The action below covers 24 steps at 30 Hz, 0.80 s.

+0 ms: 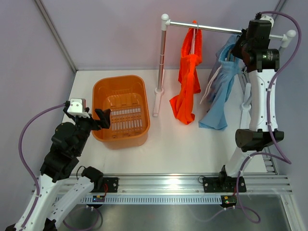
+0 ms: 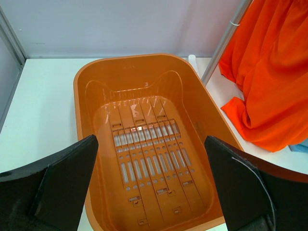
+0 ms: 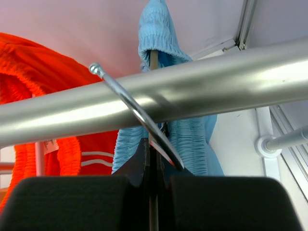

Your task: Remove the shorts from the hanger

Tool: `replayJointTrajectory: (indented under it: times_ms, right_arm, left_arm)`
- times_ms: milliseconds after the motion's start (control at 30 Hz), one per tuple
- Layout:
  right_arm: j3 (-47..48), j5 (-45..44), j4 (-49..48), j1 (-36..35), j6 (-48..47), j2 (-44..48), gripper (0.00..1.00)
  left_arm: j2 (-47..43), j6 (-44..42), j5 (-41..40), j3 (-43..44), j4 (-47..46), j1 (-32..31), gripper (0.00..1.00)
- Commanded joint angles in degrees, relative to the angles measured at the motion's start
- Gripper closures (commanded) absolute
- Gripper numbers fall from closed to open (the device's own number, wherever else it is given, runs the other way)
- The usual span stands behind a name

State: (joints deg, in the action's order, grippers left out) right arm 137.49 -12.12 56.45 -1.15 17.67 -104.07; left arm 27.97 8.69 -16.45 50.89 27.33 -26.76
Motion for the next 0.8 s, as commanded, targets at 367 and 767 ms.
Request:
replayJointTrajectory:
  times_ms: [367,767]
  right_arm:
    - [-5.56,4.64,-4.94,-1.31,-1.85,11.70,1.00]
    - [-24.34,10.61,-1.95,-1.49,1.13,28.98,1.00]
  left_arm:
    - [-0.11,0.36,0.36,0.61,-2.81,0.05,0.01]
    - [0.07,0.19,2.64,0.52,-3.07,0.05,0.01]
